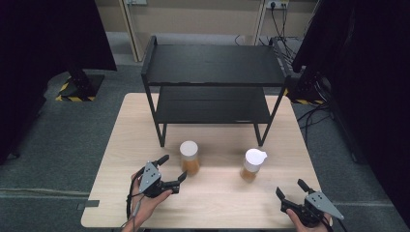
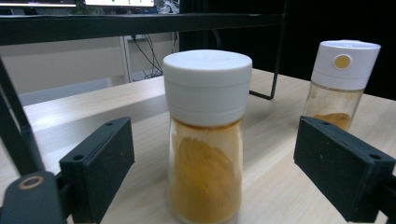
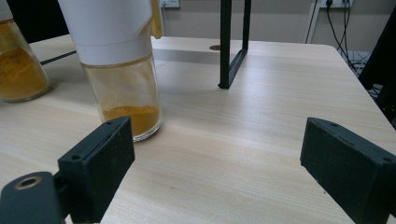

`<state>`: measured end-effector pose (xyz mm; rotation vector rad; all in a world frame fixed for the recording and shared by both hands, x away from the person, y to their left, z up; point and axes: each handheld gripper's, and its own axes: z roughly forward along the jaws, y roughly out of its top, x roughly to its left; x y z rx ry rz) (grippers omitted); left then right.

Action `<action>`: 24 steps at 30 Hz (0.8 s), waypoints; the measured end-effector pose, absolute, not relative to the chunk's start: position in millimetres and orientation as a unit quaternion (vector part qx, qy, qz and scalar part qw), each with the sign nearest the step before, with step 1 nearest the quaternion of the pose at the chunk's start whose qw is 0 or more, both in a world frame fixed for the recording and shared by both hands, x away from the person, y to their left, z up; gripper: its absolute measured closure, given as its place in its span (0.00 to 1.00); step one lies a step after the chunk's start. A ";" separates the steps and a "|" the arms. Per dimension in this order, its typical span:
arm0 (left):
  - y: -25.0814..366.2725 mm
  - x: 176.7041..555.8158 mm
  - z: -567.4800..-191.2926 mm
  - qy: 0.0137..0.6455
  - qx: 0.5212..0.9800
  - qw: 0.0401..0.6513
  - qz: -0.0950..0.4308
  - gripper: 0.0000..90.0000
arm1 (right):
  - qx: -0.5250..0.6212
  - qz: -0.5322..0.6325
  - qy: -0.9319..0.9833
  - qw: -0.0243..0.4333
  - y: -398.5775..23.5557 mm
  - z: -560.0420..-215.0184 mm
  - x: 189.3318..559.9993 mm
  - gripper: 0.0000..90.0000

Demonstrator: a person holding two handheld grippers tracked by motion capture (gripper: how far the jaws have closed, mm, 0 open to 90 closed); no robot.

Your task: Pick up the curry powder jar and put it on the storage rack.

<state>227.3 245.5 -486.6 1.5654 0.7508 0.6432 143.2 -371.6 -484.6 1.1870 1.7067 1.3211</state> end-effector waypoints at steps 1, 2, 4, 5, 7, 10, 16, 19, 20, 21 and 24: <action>243.7 230.0 -485.6 0.324 0.676 0.601 0.278 0.13 | 0.455 0.506 0.653 0.333 -371.6 -484.6 143.2 0.11; 241.9 232.6 -484.6 0.325 0.675 0.602 0.278 0.13 | 0.455 0.506 0.653 0.333 -371.7 -484.7 143.2 0.11; 240.0 235.9 -483.0 0.324 0.674 0.604 0.275 0.13 | 0.454 0.506 0.654 0.333 -371.6 -484.5 143.4 0.11; 237.2 241.0 -480.4 0.322 0.674 0.608 0.269 0.13 | 0.453 0.504 0.656 0.332 -371.3 -483.8 143.9 0.11; 234.5 244.5 -478.5 0.320 0.675 0.610 0.266 0.13 | 0.452 0.502 0.658 0.332 -370.9 -483.1 144.4 0.11; 227.5 252.6 -474.6 0.319 0.679 0.606 0.265 0.13 | 0.453 0.502 0.658 0.332 -371.2 -483.2 144.4 0.11; 221.5 261.1 -474.2 0.334 0.674 0.602 0.269 0.16 | 0.452 0.504 0.658 0.330 -372.1 -483.3 144.7 0.11; 220.8 264.2 -474.0 0.334 0.676 0.601 0.267 0.17 | 0.453 0.503 0.659 0.329 -371.9 -482.8 145.2 0.11; 220.4 265.1 -473.7 0.333 0.678 0.599 0.267 0.18 | 0.453 0.503 0.659 0.329 -371.9 -483.0 145.1 0.11; 219.9 265.7 -473.4 0.332 0.680 0.597 0.268 0.18 | 0.452 0.504 0.658 0.329 -372.0 -483.2 144.9 0.11; 218.7 267.4 -473.6 0.331 0.682 0.595 0.269 0.20 | 0.454 0.504 0.657 0.329 -372.2 -483.1 145.0 0.11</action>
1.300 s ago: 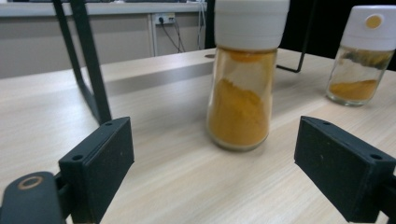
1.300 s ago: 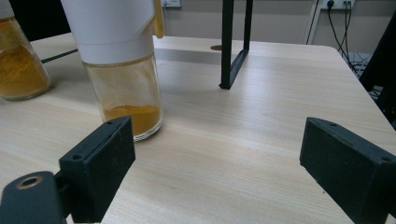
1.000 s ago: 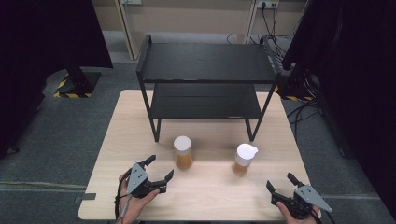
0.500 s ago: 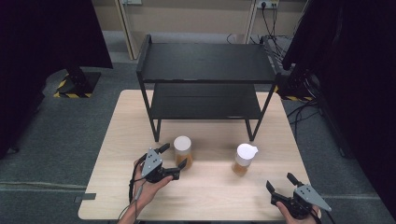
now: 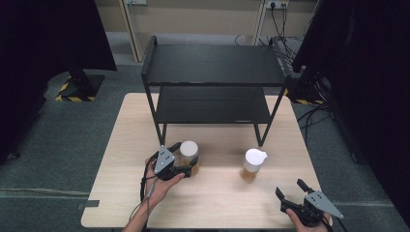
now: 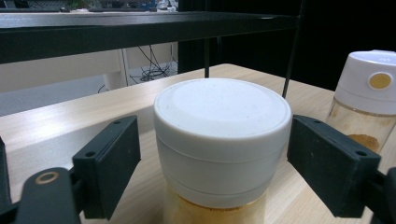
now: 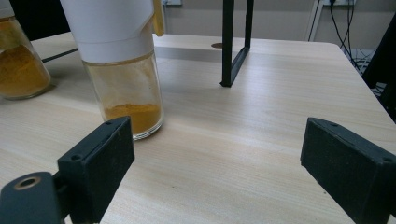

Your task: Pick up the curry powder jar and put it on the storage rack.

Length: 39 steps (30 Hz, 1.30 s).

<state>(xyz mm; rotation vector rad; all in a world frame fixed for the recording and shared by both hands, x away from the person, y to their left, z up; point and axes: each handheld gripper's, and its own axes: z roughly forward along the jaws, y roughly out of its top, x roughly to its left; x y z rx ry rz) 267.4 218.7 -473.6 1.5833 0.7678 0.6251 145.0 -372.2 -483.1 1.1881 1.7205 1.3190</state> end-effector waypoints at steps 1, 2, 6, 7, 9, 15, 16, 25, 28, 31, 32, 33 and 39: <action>218.0 268.1 -473.6 0.331 0.682 0.595 0.269 0.20 | 0.454 0.504 0.658 0.328 -372.2 -483.0 145.2 0.11; 217.6 268.8 -473.5 0.331 0.682 0.594 0.269 0.21 | 0.453 0.503 0.658 0.328 -372.2 -482.8 145.3 0.11; 214.3 271.0 -474.6 0.330 0.683 0.594 0.267 0.22 | 0.453 0.504 0.658 0.327 -372.5 -482.9 145.4 0.11; 213.8 271.4 -474.7 0.329 0.684 0.593 0.267 0.23 | 0.453 0.505 0.658 0.327 -372.9 -482.9 145.5 0.11; 213.0 271.8 -475.4 0.328 0.686 0.591 0.270 0.25 | 0.454 0.505 0.658 0.326 -373.0 -482.9 145.5 0.11; 212.4 269.3 -479.5 0.334 0.677 0.597 0.274 0.30 | 0.453 0.504 0.659 0.326 -372.9 -482.7 145.7 0.11; 212.5 268.9 -479.9 0.334 0.675 0.598 0.274 0.31 | 0.453 0.504 0.659 0.326 -372.7 -482.5 145.7 0.11; 211.6 267.3 -481.6 0.336 0.670 0.603 0.274 0.37 | 0.453 0.503 0.661 0.325 -373.0 -482.0 146.6 0.11; 210.6 266.9 -480.9 0.339 0.669 0.602 0.275 0.37 | 0.453 0.503 0.661 0.324 -373.3 -482.0 146.7 0.11; 208.8 266.4 -479.5 0.338 0.671 0.598 0.278 0.37 | 0.453 0.503 0.661 0.324 -373.3 -481.9 146.9 0.11; 207.8 266.1 -478.9 0.338 0.672 0.597 0.279 0.37 | 0.453 0.503 0.662 0.323 -373.3 -481.7 147.0 0.11; 207.1 265.8 -478.4 0.338 0.671 0.597 0.280 0.37 | 0.453 0.502 0.662 0.323 -373.4 -481.5 147.3 0.10; 208.2 261.5 -467.2 0.331 0.662 0.608 0.288 0.37 | 0.454 0.502 0.662 0.322 -373.7 -481.3 147.5 0.10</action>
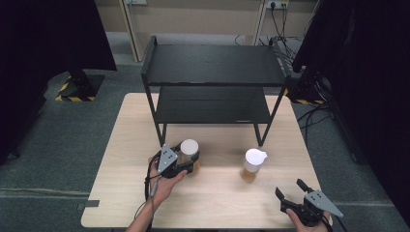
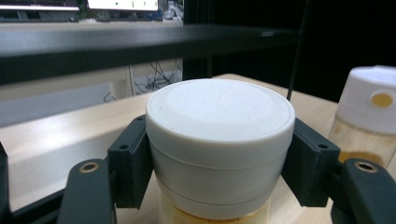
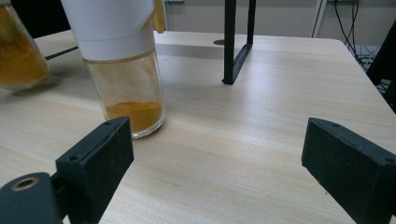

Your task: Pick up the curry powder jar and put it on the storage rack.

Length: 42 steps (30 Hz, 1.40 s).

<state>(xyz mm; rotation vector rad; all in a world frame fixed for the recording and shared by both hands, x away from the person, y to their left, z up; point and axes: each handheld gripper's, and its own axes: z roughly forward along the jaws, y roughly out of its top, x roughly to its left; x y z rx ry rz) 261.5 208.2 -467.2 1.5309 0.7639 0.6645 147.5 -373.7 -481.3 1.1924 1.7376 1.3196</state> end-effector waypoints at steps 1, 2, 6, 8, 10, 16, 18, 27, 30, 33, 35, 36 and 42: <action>208.4 260.0 -464.4 0.329 0.660 0.610 0.290 0.37 | 0.454 0.502 0.662 0.322 -373.7 -481.3 147.6 0.10; 208.9 258.6 -461.1 0.328 0.658 0.612 0.291 0.37 | 0.454 0.502 0.662 0.322 -373.6 -481.3 147.6 0.10; 211.6 254.3 -446.5 0.318 0.652 0.620 0.299 0.37 | 0.455 0.502 0.661 0.322 -373.6 -481.2 147.5 0.10; 212.4 252.7 -440.6 0.315 0.649 0.623 0.301 0.37 | 0.455 0.503 0.661 0.321 -373.8 -481.3 147.5 0.10; 213.3 252.0 -437.3 0.315 0.647 0.626 0.301 0.37 | 0.455 0.503 0.661 0.321 -374.0 -481.4 147.5 0.10; 215.9 247.8 -415.6 0.315 0.629 0.642 0.305 0.37 | 0.457 0.502 0.660 0.321 -373.6 -481.1 147.6 0.10; 216.1 246.2 -409.2 0.315 0.625 0.643 0.311 0.37 | 0.456 0.502 0.660 0.322 -373.8 -481.3 147.4 0.10; 215.8 239.3 -379.4 0.314 0.605 0.648 0.341 0.37 | 0.457 0.504 0.659 0.322 -373.9 -481.6 147.1 0.10; 216.1 237.4 -369.2 0.313 0.601 0.647 0.349 0.37 | 0.457 0.503 0.659 0.322 -373.8 -481.5 147.2 0.10; 215.5 235.8 -359.8 0.316 0.595 0.648 0.356 0.37 | 0.457 0.503 0.659 0.322 -373.6 -481.3 147.2 0.10; 215.5 234.8 -353.7 0.317 0.589 0.649 0.361 0.37 | 0.458 0.503 0.659 0.322 -373.7 -481.4 147.3 0.10; 215.6 234.2 -351.0 0.318 0.586 0.650 0.364 0.37 | 0.458 0.503 0.659 0.322 -373.7 -481.4 147.2 0.10; 217.4 232.0 -333.6 0.322 0.572 0.650 0.383 0.37 | 0.458 0.502 0.659 0.322 -373.3 -481.1 147.2 0.10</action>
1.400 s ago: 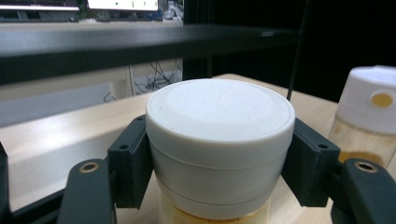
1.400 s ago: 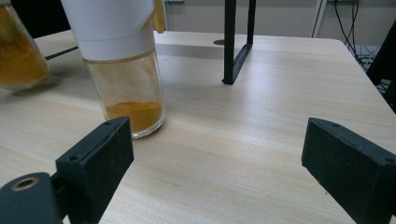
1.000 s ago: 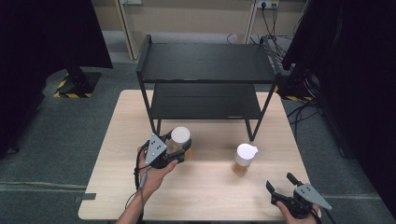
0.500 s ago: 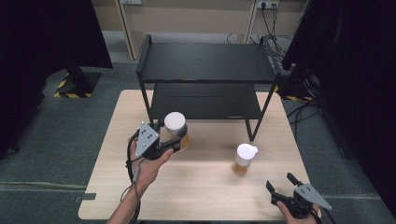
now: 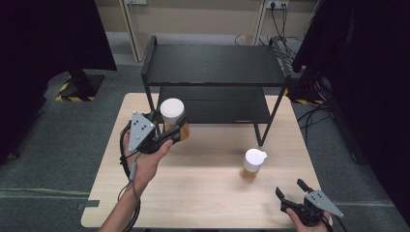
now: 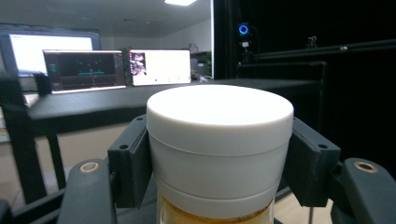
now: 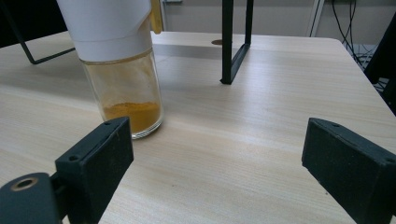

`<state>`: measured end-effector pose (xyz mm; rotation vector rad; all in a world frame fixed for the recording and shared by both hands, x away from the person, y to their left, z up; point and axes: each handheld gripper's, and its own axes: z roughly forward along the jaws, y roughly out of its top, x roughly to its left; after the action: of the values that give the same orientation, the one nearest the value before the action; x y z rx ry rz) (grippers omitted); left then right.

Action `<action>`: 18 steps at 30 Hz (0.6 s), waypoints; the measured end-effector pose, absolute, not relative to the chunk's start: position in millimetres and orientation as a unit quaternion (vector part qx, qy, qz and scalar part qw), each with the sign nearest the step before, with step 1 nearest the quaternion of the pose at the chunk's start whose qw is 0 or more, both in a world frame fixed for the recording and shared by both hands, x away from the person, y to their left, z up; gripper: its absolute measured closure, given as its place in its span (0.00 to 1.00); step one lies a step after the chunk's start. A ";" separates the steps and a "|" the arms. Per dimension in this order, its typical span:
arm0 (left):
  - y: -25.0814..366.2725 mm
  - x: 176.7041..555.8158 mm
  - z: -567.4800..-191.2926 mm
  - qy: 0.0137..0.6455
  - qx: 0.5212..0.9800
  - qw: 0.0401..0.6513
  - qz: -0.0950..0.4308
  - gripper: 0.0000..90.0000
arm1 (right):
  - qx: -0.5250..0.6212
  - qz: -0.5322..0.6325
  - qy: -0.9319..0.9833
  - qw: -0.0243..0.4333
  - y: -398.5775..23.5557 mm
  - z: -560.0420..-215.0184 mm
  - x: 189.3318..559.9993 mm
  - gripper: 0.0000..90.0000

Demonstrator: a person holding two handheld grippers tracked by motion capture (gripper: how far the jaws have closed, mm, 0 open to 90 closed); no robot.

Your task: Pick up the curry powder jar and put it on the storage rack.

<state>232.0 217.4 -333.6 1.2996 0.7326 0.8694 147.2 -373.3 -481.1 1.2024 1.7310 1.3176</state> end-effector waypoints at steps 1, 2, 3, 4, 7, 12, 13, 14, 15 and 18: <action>217.8 231.8 -331.1 0.323 0.570 0.650 0.385 0.37 | 0.458 0.502 0.659 0.322 -373.3 -481.2 147.1 0.10; 218.2 231.5 -328.6 0.325 0.568 0.650 0.387 0.37 | 0.458 0.502 0.659 0.322 -373.2 -481.1 147.1 0.10; 218.2 231.5 -328.6 0.325 0.568 0.650 0.387 0.37 | 0.458 0.502 0.659 0.322 -373.3 -481.2 147.2 0.10; 219.3 231.3 -324.1 0.327 0.564 0.650 0.391 0.38 | 0.458 0.502 0.659 0.322 -373.4 -481.2 147.2 0.10; 220.5 231.1 -317.3 0.330 0.560 0.648 0.396 0.38 | 0.459 0.502 0.659 0.322 -373.3 -481.1 147.3 0.10; 222.1 232.0 -307.7 0.336 0.552 0.649 0.402 0.37 | 0.459 0.503 0.658 0.322 -373.3 -481.3 147.1 0.10; 222.6 232.4 -304.6 0.337 0.550 0.649 0.403 0.38 | 0.459 0.503 0.658 0.322 -373.4 -481.3 147.2 0.10; 222.9 232.7 -302.3 0.338 0.547 0.650 0.404 0.37 | 0.459 0.502 0.659 0.322 -373.3 -481.1 147.2 0.10; 222.9 232.7 -302.3 0.338 0.547 0.650 0.404 0.38 | 0.459 0.502 0.659 0.322 -373.3 -481.1 147.2 0.10; 223.0 233.2 -294.5 0.339 0.543 0.650 0.409 0.37 | 0.459 0.502 0.659 0.322 -373.1 -481.1 147.2 0.10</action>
<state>233.2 223.0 -294.5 1.2325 0.7706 0.9301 147.2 -373.1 -481.1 1.2045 1.7299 1.3170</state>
